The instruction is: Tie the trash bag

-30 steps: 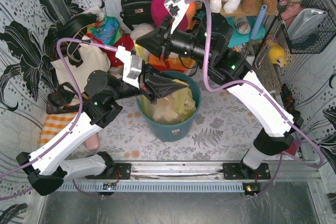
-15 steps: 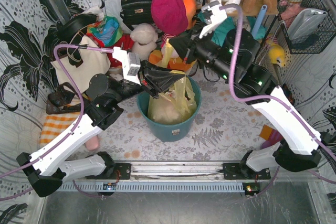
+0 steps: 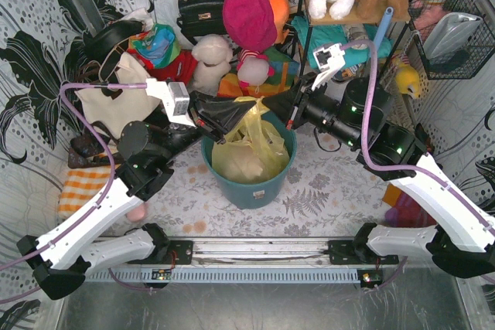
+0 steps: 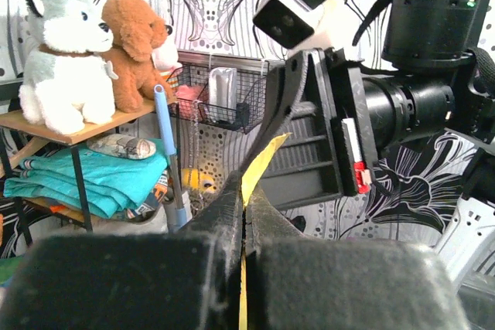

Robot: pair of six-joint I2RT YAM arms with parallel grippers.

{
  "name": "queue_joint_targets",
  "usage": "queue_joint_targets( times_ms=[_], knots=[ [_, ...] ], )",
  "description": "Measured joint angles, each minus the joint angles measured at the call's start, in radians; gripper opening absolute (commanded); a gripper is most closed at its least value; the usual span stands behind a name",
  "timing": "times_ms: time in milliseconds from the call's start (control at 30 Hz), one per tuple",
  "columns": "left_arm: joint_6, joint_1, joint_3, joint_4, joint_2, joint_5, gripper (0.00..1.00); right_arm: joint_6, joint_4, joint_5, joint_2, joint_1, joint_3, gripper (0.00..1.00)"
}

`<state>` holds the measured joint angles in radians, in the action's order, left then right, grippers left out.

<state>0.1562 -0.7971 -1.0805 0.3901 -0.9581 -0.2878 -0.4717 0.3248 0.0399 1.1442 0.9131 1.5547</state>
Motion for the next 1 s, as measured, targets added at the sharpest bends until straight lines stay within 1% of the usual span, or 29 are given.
queue_joint_targets(
  times_ms=[300, 600, 833, 1000],
  knots=[
    [-0.013, 0.000, 0.021, -0.011, 0.034, 0.064, 0.00, -0.084, -0.045, -0.079, -0.049, 0.049, -0.099, 0.00],
    [-0.020, 0.000, 0.034, -0.058, 0.049, 0.140, 0.00, -0.120, -0.049, -0.087, -0.071, 0.129, -0.121, 0.00],
    [-0.023, 0.000, 0.034, -0.077, 0.050, 0.163, 0.00, -0.130, -0.030, -0.046, -0.080, 0.185, -0.124, 0.00],
    [-0.023, 0.000, 0.039, -0.074, 0.060, 0.152, 0.00, -0.134, 0.009, 0.038, -0.097, 0.187, -0.119, 0.00]
  ],
)
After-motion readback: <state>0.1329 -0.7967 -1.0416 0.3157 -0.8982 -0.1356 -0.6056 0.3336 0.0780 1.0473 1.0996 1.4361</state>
